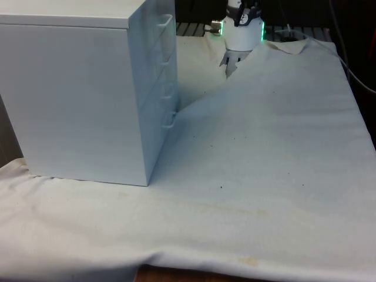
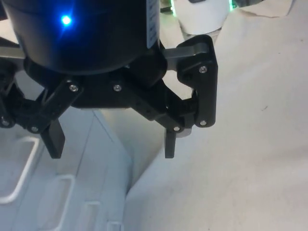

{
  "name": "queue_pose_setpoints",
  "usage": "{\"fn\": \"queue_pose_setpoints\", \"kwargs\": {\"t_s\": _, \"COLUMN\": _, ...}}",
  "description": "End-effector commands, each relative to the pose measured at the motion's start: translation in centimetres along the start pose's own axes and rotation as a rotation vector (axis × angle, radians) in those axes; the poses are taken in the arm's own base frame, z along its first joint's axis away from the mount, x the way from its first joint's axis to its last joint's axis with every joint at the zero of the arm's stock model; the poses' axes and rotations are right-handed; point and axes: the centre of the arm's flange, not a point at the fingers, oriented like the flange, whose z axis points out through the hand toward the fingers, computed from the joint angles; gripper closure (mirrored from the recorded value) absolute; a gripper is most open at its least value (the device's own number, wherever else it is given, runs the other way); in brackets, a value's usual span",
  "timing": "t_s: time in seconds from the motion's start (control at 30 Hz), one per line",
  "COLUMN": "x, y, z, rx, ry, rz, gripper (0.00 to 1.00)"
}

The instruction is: Open the drawer, then close it.

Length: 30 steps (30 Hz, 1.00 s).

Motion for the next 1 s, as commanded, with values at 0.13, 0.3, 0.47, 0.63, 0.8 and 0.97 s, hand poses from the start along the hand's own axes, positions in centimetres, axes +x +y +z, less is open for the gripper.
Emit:
{"fn": "queue_pose_setpoints", "kwargs": {"t_s": 0.13, "x": 0.0, "y": 0.4, "z": 0.6, "rx": -0.037, "ry": 0.003, "rz": -0.019, "gripper": 0.00}}
{"fn": "queue_pose_setpoints", "kwargs": {"t_s": 0.3, "x": 0.0, "y": 0.6, "z": 1.1, "rx": -0.070, "ry": -0.006, "rz": -0.031, "gripper": 0.00}}
{"fn": "queue_pose_setpoints", "kwargs": {"t_s": 0.47, "x": 0.2, "y": 0.8, "z": 1.7, "rx": -0.104, "ry": -0.018, "rz": -0.033, "gripper": 0.00}}
{"fn": "queue_pose_setpoints", "kwargs": {"t_s": 0.63, "x": 0.4, "y": 0.8, "z": 2.2, "rx": -0.121, "ry": -0.017, "rz": -0.027, "gripper": 0.00}}
{"fn": "queue_pose_setpoints", "kwargs": {"t_s": 0.8, "x": 0.6, "y": 0.7, "z": 2.8, "rx": -0.147, "ry": -0.018, "rz": -0.013, "gripper": 0.00}}
{"fn": "queue_pose_setpoints", "kwargs": {"t_s": 0.97, "x": 0.6, "y": 0.7, "z": 3.0, "rx": -0.161, "ry": -0.021, "rz": -0.004, "gripper": 0.00}}
